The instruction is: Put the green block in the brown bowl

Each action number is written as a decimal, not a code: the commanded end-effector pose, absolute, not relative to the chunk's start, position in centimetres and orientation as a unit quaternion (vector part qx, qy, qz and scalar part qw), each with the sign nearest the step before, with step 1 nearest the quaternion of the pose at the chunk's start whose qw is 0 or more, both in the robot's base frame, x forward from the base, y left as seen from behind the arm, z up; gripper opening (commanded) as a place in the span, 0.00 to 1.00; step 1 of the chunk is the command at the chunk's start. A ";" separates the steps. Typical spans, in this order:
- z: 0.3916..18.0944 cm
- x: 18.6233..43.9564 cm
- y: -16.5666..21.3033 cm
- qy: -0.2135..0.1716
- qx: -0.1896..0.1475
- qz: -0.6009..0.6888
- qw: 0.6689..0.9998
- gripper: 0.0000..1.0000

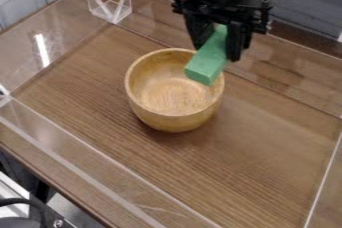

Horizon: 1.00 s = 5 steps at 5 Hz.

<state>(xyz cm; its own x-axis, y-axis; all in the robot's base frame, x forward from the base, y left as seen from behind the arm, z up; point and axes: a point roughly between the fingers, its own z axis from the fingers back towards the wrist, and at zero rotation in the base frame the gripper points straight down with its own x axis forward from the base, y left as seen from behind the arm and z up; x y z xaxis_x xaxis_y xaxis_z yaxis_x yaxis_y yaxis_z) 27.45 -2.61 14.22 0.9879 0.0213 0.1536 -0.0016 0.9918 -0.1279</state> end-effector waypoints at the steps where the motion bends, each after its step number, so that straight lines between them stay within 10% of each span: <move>1: 15.4 27.7 -1.9 -0.106 -0.062 0.012 0.992 0.00; 5: 12.7 27.6 -0.5 -0.098 -0.047 0.039 0.993 0.00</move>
